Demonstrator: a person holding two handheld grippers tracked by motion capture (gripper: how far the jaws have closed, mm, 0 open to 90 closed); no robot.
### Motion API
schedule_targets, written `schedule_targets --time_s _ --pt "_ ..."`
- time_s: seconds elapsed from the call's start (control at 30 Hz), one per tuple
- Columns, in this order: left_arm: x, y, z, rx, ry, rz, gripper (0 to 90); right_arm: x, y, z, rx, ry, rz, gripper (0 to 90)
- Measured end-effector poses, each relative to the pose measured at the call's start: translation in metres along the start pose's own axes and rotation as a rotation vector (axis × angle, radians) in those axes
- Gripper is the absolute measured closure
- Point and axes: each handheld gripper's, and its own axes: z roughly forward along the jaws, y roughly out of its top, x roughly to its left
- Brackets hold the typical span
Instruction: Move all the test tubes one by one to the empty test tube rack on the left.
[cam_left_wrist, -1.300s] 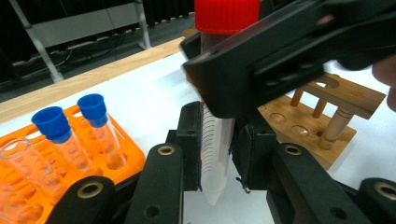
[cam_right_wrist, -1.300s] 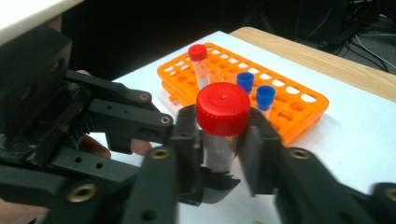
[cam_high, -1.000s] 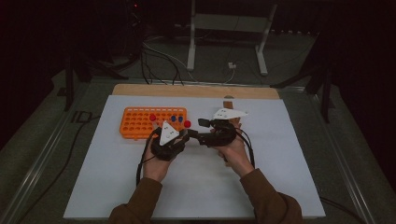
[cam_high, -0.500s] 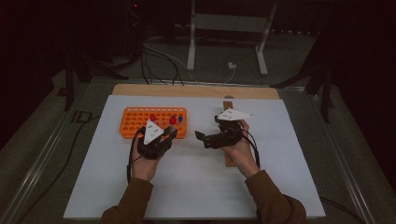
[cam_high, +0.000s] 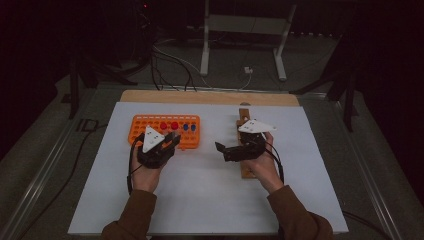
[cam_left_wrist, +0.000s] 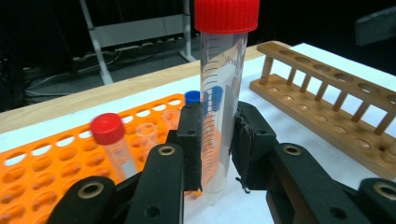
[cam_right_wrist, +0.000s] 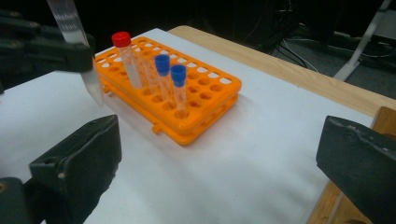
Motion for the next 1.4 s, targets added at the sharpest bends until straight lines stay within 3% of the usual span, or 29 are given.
schedule_targets --time_s 0.3,0.83,1.23,1.4 --pt "0.019 -0.002 -0.004 -0.003 0.072 0.004 74.2 -0.008 -0.008 -0.007 -0.005 -0.013 0.016 0.8" --pt "0.049 -0.012 0.013 -0.002 0.231 -0.042 74.2 -0.015 -0.015 -0.019 -0.017 -0.023 0.028 0.8" --pt "0.059 -0.023 0.033 0.011 0.237 -0.125 74.2 -0.019 -0.018 -0.024 -0.018 -0.027 0.039 0.8" --pt "0.058 -0.034 0.038 0.054 0.22 -0.12 74.2 -0.02 -0.02 -0.026 -0.018 -0.028 0.045 0.8"
